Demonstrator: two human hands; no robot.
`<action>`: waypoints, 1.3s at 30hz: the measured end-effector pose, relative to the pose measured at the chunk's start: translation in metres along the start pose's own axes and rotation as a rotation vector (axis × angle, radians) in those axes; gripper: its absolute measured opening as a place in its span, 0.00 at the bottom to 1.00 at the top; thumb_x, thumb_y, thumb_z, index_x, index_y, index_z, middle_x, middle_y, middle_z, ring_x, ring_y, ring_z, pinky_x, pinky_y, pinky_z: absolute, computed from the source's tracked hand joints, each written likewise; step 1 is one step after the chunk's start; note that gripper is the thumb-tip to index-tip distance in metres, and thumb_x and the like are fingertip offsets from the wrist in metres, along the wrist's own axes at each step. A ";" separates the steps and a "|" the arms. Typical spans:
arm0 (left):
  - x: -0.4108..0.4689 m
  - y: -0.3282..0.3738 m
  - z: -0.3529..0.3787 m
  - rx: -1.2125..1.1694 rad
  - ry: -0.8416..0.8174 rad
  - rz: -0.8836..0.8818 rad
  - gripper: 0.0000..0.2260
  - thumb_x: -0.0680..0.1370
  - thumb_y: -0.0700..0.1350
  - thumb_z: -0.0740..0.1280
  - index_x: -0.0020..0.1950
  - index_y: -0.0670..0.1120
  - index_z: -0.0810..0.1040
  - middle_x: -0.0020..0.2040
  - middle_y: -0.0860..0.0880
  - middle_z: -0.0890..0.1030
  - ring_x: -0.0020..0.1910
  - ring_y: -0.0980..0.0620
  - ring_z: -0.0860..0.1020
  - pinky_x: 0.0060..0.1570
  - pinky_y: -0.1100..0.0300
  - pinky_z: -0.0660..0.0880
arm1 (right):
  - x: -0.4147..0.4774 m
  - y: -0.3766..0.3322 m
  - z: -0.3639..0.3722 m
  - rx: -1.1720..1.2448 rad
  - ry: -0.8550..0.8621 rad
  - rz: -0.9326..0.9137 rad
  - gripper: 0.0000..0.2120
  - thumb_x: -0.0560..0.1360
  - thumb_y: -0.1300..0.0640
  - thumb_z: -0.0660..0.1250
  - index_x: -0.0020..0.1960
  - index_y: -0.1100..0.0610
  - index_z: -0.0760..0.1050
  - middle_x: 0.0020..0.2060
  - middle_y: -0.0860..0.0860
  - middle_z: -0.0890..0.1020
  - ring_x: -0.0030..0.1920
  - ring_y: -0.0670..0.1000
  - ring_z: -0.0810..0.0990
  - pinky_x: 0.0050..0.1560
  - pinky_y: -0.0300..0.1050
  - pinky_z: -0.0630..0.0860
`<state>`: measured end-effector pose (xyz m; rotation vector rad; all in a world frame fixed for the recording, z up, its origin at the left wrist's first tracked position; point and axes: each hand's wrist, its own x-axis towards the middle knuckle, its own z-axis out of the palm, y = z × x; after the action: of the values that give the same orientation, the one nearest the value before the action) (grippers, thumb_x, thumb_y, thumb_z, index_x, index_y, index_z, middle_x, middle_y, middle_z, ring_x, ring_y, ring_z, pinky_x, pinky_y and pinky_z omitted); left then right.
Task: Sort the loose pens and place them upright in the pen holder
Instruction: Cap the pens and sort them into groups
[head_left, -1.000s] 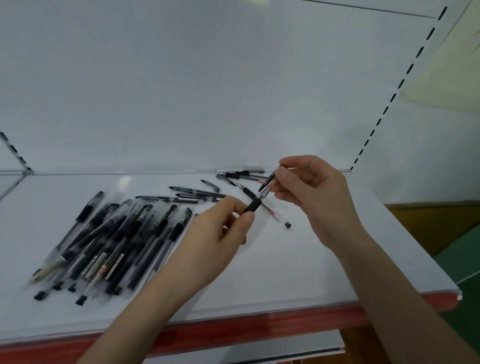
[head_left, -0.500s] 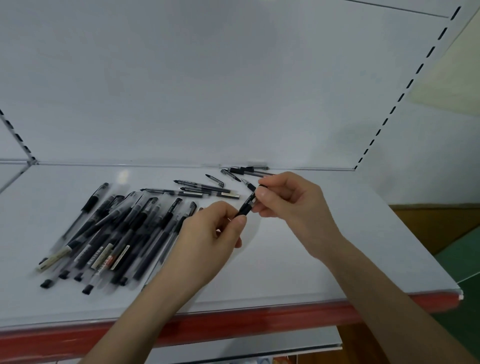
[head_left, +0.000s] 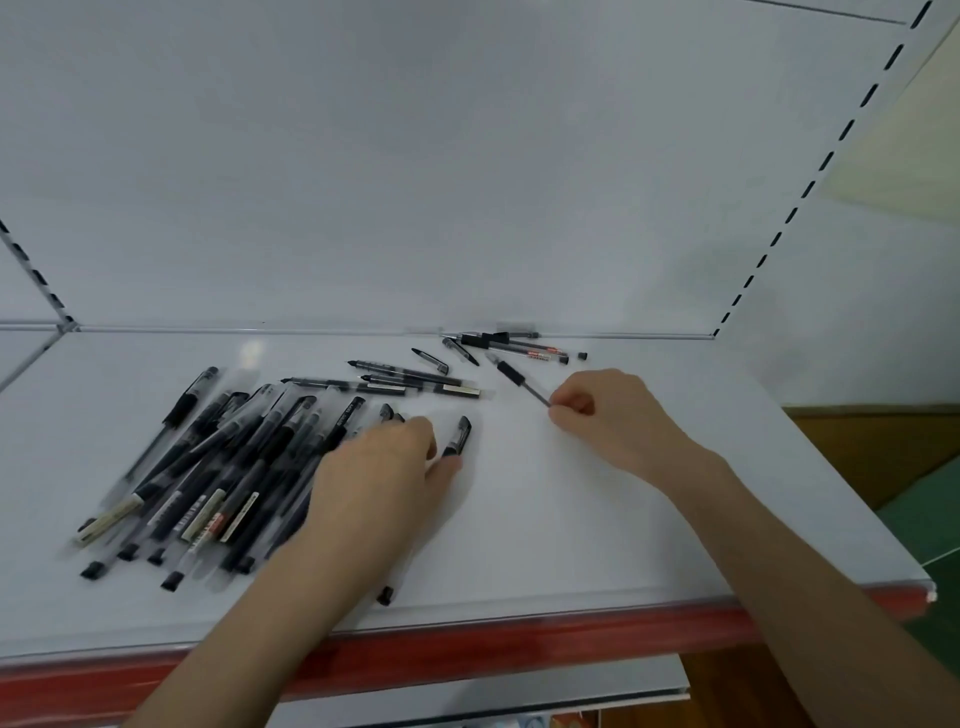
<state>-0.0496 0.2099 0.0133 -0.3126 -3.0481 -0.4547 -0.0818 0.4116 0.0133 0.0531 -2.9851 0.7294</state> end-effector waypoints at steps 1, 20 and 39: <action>0.006 -0.001 -0.002 -0.037 0.021 0.014 0.13 0.78 0.54 0.59 0.50 0.46 0.75 0.47 0.49 0.80 0.47 0.48 0.77 0.43 0.58 0.71 | -0.002 0.002 -0.004 0.121 0.041 0.029 0.04 0.74 0.60 0.65 0.43 0.55 0.78 0.37 0.48 0.78 0.37 0.48 0.74 0.37 0.34 0.68; 0.150 0.011 0.015 -0.034 0.001 -0.045 0.10 0.73 0.46 0.67 0.43 0.41 0.69 0.39 0.45 0.73 0.43 0.42 0.76 0.37 0.56 0.68 | -0.036 0.026 -0.024 0.763 0.137 0.353 0.05 0.75 0.65 0.60 0.48 0.60 0.74 0.33 0.52 0.78 0.26 0.43 0.75 0.31 0.36 0.72; 0.064 -0.003 -0.050 -1.506 0.188 -0.049 0.03 0.75 0.39 0.67 0.41 0.42 0.79 0.28 0.51 0.81 0.31 0.55 0.80 0.35 0.65 0.79 | -0.053 -0.047 -0.013 0.474 0.219 -0.210 0.13 0.75 0.58 0.64 0.48 0.38 0.75 0.25 0.47 0.69 0.25 0.45 0.65 0.28 0.30 0.63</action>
<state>-0.1124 0.2049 0.0651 -0.1656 -1.8955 -2.4305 -0.0262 0.3767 0.0426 0.2845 -2.4926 1.2959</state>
